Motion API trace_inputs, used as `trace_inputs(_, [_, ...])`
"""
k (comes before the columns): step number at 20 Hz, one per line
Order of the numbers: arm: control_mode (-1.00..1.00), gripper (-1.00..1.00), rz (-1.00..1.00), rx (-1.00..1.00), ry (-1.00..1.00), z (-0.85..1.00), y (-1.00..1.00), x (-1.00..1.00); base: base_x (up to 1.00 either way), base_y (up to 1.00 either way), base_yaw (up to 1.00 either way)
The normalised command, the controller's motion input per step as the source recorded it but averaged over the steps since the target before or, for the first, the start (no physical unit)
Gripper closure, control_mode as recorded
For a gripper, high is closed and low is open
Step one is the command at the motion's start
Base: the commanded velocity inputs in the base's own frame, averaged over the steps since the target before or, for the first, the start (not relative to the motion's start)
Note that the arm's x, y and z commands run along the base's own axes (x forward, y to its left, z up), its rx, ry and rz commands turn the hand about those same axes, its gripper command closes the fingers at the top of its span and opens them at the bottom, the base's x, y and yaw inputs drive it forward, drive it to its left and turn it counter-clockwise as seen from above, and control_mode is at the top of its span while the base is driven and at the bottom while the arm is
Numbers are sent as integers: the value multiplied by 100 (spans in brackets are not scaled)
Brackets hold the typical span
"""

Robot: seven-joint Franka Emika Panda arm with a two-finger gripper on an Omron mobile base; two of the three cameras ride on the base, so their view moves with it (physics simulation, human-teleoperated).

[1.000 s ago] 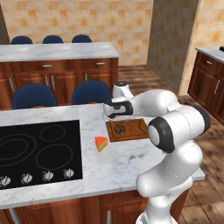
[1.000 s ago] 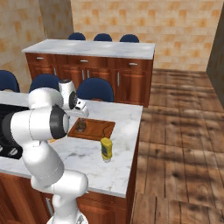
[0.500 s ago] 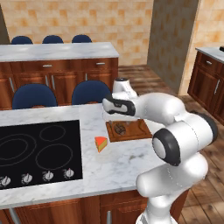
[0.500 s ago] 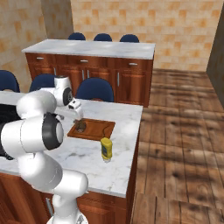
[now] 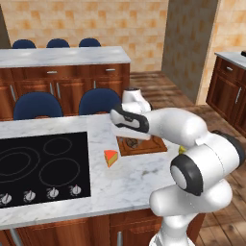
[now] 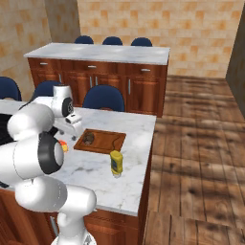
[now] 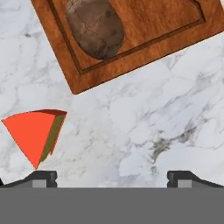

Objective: Retrieve the reheated potato from the microwave, then place the potato, cheese, and condiment on the cutting board.

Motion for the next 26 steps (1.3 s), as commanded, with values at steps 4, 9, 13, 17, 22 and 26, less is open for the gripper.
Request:
trace_inputs(4, [-100, -100, -18, 0, 7, 8, 33, -9, 0, 0, 0])
trace_inputs(9, [-100, -100, -21, 0, 4, 1, 40, -5, 0, 0, 0])
trace_inputs(13, [-100, -100, -8, 0, 0, -11, 37, 10, 0, 0, 0])
trace_inputs(17, [-100, -100, -1, 0, -3, -20, 31, 18, 0, 0, 0])
trace_inputs(22, [-100, -100, 2, -2, -5, -20, 11, 14, 0, 0, 0])
trace_inputs(26, [-100, -100, 6, -4, 0, -16, 0, 16, 0, 0, 0])
